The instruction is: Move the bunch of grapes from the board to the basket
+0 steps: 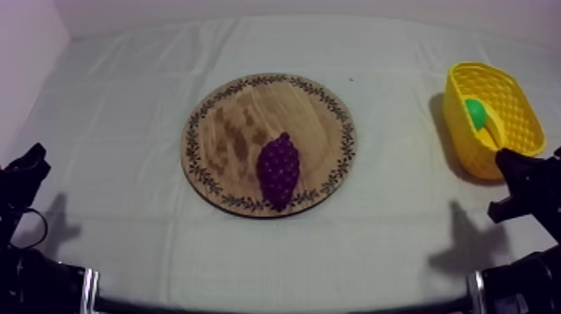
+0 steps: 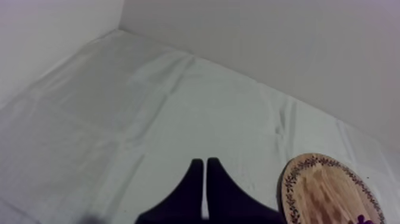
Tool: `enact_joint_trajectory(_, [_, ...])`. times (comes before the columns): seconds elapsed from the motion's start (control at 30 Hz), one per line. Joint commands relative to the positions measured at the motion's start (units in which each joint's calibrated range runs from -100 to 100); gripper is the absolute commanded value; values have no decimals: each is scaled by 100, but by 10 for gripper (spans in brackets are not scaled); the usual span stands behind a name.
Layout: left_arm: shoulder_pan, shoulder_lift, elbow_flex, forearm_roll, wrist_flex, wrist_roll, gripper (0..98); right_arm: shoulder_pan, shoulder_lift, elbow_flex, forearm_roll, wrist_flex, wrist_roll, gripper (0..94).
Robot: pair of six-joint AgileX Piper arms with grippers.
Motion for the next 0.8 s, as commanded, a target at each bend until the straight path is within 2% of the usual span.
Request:
enact_joint_trajectory(0.0, [2, 2, -4, 1, 0, -1, 0, -1, -3, 1, -1, 9, 0, 4])
enact_joint_trajectory(0.63, [2, 2, -4, 1, 0, -1, 0, -106, -3, 1, -1, 9, 13, 4])
enact_joint_trajectory(0.77, [2, 2, -4, 1, 0, -1, 0, -458, -3, 1, -1, 9, -349, 6])
